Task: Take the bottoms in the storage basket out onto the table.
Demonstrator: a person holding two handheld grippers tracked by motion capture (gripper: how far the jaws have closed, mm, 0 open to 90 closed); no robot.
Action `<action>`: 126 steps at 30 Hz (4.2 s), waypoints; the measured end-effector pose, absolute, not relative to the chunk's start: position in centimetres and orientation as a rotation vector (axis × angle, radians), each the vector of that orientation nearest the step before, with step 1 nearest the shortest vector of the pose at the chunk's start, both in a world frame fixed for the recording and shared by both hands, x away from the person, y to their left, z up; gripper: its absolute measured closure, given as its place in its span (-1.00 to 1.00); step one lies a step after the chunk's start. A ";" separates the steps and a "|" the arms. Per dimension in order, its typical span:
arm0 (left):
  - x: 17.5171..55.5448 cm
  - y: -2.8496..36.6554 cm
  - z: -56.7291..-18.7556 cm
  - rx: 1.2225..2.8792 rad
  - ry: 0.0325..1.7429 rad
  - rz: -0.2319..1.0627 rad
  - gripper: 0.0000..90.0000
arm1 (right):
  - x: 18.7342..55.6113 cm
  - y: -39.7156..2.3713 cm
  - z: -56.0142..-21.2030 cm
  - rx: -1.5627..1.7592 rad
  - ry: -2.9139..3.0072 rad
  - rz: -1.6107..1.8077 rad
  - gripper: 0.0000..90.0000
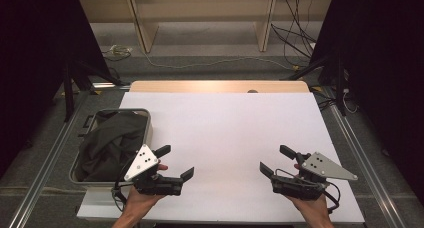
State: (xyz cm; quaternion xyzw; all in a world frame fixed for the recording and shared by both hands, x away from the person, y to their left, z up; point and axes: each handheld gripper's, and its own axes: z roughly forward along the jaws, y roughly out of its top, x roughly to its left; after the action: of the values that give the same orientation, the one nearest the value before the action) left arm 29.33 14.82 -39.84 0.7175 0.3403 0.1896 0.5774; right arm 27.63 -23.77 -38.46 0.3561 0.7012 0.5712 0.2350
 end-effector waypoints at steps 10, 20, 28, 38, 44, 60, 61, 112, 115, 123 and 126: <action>29.3 14.7 -39.8 1.686 0.792 0.450 -1.00 | 27.6 -23.8 -38.4 0.983 1.916 1.568 -0.59; 29.8 15.1 -39.7 1.680 0.827 0.467 -1.00 | 27.5 -23.7 -38.3 0.994 1.875 1.542 -0.65; 30.1 15.4 -39.5 1.683 0.841 0.492 -1.00 | 27.5 -23.9 -38.2 0.995 1.877 1.550 -0.66; 30.8 16.1 -38.8 1.684 0.888 0.518 -1.00 | 27.5 -23.6 -38.3 0.964 1.901 1.540 -0.67; 31.8 16.4 -38.3 1.672 0.976 0.564 -1.00 | 27.5 -23.5 -38.3 0.958 1.911 1.535 -0.67; 35.4 20.3 -37.4 1.622 1.157 0.621 -0.99 | 27.6 -23.3 -38.5 0.959 1.945 1.519 -0.67; 35.5 20.6 -37.5 1.621 1.171 0.623 -0.99 | 27.6 -23.3 -38.5 0.960 1.944 1.519 -0.67; 40.8 28.4 -37.8 1.896 1.639 0.606 -1.00 | 27.6 -22.7 -38.6 0.922 1.983 1.523 -0.67; 41.0 28.5 -38.1 1.901 1.659 0.598 -1.00 | 27.6 -22.7 -38.6 0.918 1.985 1.525 -0.67; 41.5 29.6 -39.7 1.892 1.759 0.541 -1.00 | 27.7 -22.6 -38.7 0.921 1.995 1.524 -0.67; 41.7 29.8 -40.3 1.914 1.785 0.480 -1.00 | 27.7 -22.5 -38.8 0.917 2.006 1.518 -0.67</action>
State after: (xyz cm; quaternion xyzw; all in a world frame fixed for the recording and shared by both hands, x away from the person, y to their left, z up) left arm 41.68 29.84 -40.31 0.6986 0.6517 0.1752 0.2380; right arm 27.71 -22.52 -38.79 0.3334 0.7291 0.5518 0.2296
